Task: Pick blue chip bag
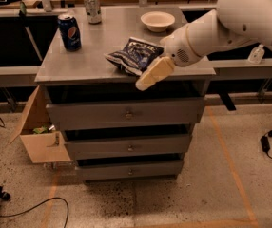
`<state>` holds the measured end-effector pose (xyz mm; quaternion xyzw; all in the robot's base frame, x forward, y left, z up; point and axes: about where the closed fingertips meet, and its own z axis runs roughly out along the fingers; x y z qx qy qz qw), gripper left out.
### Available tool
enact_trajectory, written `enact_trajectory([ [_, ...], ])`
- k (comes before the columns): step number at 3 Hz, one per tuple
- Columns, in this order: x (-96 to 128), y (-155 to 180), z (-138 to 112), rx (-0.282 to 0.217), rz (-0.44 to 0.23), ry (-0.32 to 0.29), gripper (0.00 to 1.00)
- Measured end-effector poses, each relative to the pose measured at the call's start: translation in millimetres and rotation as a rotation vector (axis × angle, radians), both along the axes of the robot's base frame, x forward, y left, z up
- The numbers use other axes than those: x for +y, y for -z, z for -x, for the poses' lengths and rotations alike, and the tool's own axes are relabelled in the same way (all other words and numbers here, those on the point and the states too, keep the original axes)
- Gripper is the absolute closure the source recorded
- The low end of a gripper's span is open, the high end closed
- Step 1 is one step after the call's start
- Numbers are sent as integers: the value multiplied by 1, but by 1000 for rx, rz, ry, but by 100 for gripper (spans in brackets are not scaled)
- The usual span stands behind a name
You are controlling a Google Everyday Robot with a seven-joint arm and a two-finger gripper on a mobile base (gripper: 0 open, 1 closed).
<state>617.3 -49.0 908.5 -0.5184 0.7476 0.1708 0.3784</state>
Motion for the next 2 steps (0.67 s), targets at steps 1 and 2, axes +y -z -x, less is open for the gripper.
enact_trajectory([
  [1, 28, 2, -18, -32, -62, -23, 0],
  [2, 48, 11, -38, -60, -84, -19, 0],
])
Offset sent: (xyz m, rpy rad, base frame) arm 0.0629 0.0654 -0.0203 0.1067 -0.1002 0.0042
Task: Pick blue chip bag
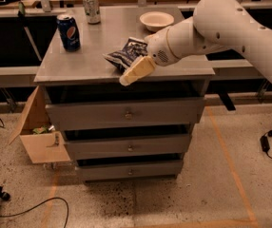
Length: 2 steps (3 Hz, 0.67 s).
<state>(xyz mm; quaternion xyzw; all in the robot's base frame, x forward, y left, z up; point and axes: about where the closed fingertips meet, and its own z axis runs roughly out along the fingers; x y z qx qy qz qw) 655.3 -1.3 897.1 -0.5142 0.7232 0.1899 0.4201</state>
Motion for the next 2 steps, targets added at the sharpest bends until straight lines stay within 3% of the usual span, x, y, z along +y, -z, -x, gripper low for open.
enact_trajectory([
  [1, 14, 10, -16, -20, -7, 7, 0],
  [2, 22, 27, -35, -37, 2, 7, 18],
])
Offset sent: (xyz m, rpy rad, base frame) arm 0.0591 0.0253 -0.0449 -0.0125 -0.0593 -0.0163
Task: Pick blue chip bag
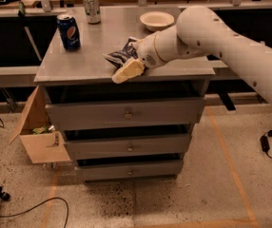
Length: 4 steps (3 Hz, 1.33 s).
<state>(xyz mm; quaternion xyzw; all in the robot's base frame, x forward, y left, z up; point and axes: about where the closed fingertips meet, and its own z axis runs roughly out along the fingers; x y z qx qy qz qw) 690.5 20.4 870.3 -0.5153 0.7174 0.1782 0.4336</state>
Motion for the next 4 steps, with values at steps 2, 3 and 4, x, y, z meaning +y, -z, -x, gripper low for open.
enact_trajectory([
  [2, 14, 18, -11, -37, 5, -61, 65],
  [3, 15, 1, -16, -88, -23, -83, 87],
  [4, 7, -38, -30, -172, -87, -92, 100],
])
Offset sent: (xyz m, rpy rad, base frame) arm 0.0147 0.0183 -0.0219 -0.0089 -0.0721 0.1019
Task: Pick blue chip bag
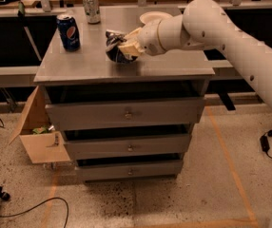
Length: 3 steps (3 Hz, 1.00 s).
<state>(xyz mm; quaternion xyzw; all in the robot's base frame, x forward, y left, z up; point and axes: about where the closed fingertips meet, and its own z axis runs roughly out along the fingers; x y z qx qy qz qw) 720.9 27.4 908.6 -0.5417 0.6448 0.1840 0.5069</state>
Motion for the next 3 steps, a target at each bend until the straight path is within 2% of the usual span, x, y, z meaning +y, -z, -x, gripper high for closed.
enact_trajectory([
  [1, -16, -59, -13, -109, -86, 14, 100],
  [2, -27, -97, -16, -180, -163, 6, 100],
  [3, -28, -102, -16, -188, -167, 6, 100],
])
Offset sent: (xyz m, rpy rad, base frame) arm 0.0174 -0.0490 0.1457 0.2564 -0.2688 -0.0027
